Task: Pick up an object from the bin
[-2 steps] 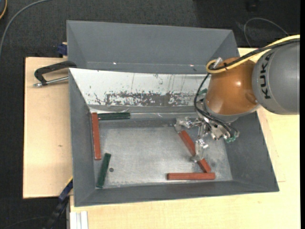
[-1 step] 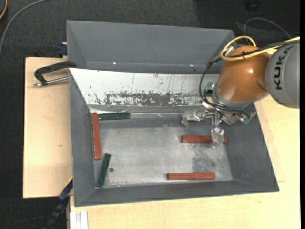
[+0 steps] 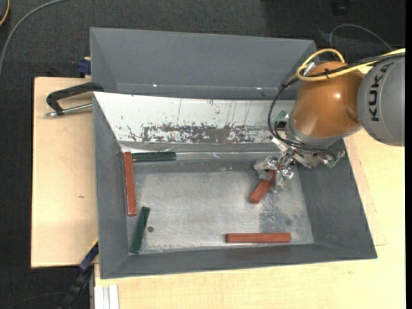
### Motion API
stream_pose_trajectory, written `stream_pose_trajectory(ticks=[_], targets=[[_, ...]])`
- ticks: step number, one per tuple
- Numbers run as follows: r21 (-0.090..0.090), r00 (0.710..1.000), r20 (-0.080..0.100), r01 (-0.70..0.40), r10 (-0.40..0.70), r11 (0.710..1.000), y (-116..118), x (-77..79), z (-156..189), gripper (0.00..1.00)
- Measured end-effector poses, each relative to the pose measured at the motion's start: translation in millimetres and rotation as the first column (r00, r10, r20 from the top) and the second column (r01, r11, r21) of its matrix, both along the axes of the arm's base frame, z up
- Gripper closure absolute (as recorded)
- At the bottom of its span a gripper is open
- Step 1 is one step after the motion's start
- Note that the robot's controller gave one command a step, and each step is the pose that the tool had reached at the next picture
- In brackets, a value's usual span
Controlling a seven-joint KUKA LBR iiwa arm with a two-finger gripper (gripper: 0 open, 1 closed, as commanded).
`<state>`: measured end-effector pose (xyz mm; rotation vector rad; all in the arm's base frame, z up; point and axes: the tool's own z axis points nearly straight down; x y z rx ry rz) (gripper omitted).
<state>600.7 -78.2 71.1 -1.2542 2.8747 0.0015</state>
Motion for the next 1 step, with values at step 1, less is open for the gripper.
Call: stream_pose_trajectory(ticks=[1], targets=[[-0.001,1.000,0.003,-0.002,0.002,1.000,31.0,-2.8,131.1,1.00]])
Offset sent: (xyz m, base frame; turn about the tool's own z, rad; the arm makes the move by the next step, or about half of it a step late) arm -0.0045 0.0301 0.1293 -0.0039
